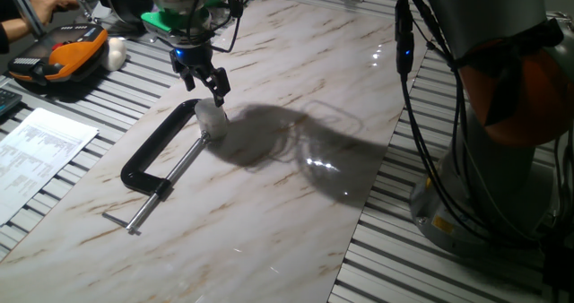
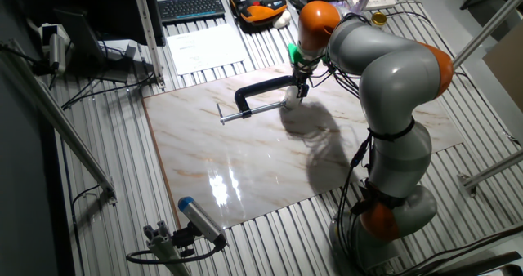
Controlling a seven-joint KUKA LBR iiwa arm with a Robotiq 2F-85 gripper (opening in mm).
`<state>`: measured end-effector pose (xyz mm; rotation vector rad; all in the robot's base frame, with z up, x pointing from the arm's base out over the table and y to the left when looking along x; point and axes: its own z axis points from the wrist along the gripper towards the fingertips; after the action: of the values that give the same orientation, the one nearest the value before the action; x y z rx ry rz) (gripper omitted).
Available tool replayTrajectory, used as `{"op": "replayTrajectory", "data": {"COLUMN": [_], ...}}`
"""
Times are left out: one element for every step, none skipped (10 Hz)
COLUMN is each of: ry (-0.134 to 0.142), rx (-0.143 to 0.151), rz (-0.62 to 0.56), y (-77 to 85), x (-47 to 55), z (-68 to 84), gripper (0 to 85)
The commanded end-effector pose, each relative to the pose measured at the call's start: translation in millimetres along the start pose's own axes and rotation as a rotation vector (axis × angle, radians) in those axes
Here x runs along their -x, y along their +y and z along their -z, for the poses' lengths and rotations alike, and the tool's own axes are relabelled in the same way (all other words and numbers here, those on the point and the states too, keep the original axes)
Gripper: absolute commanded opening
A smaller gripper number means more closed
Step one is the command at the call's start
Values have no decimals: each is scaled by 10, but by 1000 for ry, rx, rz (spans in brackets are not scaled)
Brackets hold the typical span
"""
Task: Unscrew the lid from the jar
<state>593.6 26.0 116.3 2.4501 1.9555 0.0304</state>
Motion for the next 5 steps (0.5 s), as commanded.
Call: {"op": "replayTrajectory", "data": {"ry": [0,1,2,-2,-3], "rx": [0,1,3,1,1], "rz": [2,8,14,19,25], "y": [0,0,0,-1,-1], "x": [0,0,1,1,2], "z": [-3,-7,-13,-13,-13], "gripper": [850,850,850,850,850]}}
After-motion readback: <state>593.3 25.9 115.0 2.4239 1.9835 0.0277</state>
